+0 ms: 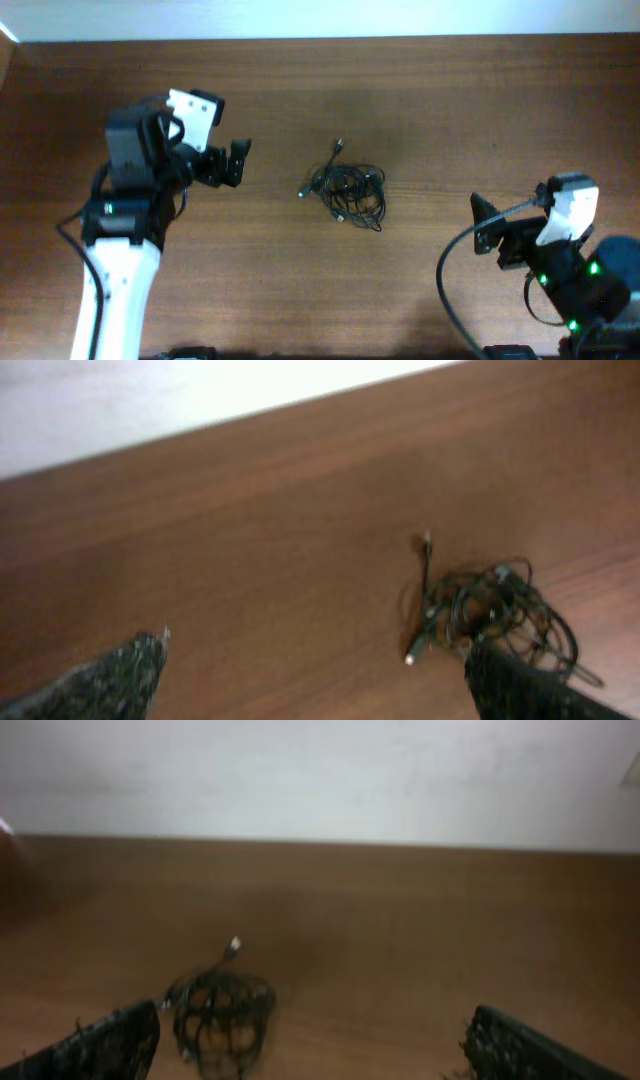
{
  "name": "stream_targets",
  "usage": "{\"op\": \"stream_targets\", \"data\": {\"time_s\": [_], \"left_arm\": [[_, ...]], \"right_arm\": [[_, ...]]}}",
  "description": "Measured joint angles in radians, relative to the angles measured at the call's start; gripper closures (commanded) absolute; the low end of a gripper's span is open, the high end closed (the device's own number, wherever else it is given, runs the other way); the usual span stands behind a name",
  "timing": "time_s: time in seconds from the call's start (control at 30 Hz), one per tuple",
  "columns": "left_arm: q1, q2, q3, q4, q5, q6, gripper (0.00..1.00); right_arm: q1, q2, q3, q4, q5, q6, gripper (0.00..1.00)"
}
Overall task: Untangle cables
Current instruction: 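Reach the left gripper forward and down onto the black cable bundle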
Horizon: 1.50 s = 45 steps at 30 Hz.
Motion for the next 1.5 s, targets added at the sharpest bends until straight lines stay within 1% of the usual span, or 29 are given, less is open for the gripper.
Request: {"op": "stream_targets", "data": {"time_s": [0.13,0.23,0.3,0.47,0.5,0.53,0.57,0.67,0.7,0.73,0.83,0.9,1.07,1.23,1.4,1.43,1.5], "left_arm": [[0.000,0.132,0.190,-0.190,0.034,0.001,0.01],[0.000,0.222,0.361,-0.379,0.047,0.003,0.01],[0.000,0.241,0.401,-0.399,0.048,0.004,0.01],[0.000,0.243,0.406,-0.405,0.068,-0.019,0.01],[0.000,0.243,0.406,-0.404,0.082,-0.024,0.03],[0.000,0.243,0.407,-0.402,0.100,-0.028,0.08],[0.000,0.249,0.408,-0.402,0.110,-0.031,0.11],[-0.003,0.308,0.410,-0.400,0.123,-0.082,0.17],[-0.007,0.330,0.410,-0.400,0.123,-0.095,0.17],[-0.014,0.354,0.410,-0.396,0.122,-0.110,0.20],[-0.071,0.426,0.410,-0.366,0.109,-0.171,0.21],[-0.116,0.465,0.410,-0.347,0.087,-0.201,0.22],[-0.201,0.558,0.410,-0.303,0.069,-0.223,0.23],[-0.286,0.660,0.410,-0.249,0.068,-0.229,0.24],[-0.341,0.753,0.410,-0.238,0.068,-0.230,0.32],[-0.354,0.778,0.410,-0.235,0.068,-0.229,0.37],[-0.373,0.812,0.410,-0.220,0.066,-0.216,0.48]], "right_arm": [[0.000,0.162,0.121,-0.093,-0.033,-0.013,0.01],[0.000,0.286,0.192,-0.135,-0.098,-0.029,0.01],[0.000,0.366,0.232,-0.159,-0.139,-0.031,0.01],[0.001,0.519,0.247,-0.163,-0.237,-0.034,0.01],[0.001,0.555,0.247,-0.163,-0.265,-0.032,0.01],[0.001,0.605,0.248,-0.162,-0.311,-0.029,0.01],[0.001,0.641,0.248,-0.162,-0.339,-0.028,0.01],[0.001,0.706,0.248,-0.153,-0.376,-0.023,0.01],[0.001,0.714,0.248,-0.148,-0.381,-0.018,0.01],[0.001,0.715,0.248,-0.145,-0.384,-0.016,0.01],[-0.011,0.716,0.254,-0.143,-0.395,0.018,0.01],[-0.051,0.716,0.266,-0.142,-0.398,0.057,0.02],[-0.146,0.716,0.267,-0.174,-0.398,0.113,0.02],[-0.150,0.717,0.267,-0.190,-0.398,0.115,0.02],[-0.150,0.717,0.267,-0.208,-0.394,0.114,0.02],[-0.150,0.717,0.267,-0.208,-0.394,0.115,0.02],[-0.150,0.717,0.267,-0.208,-0.394,0.114,0.02]]}}
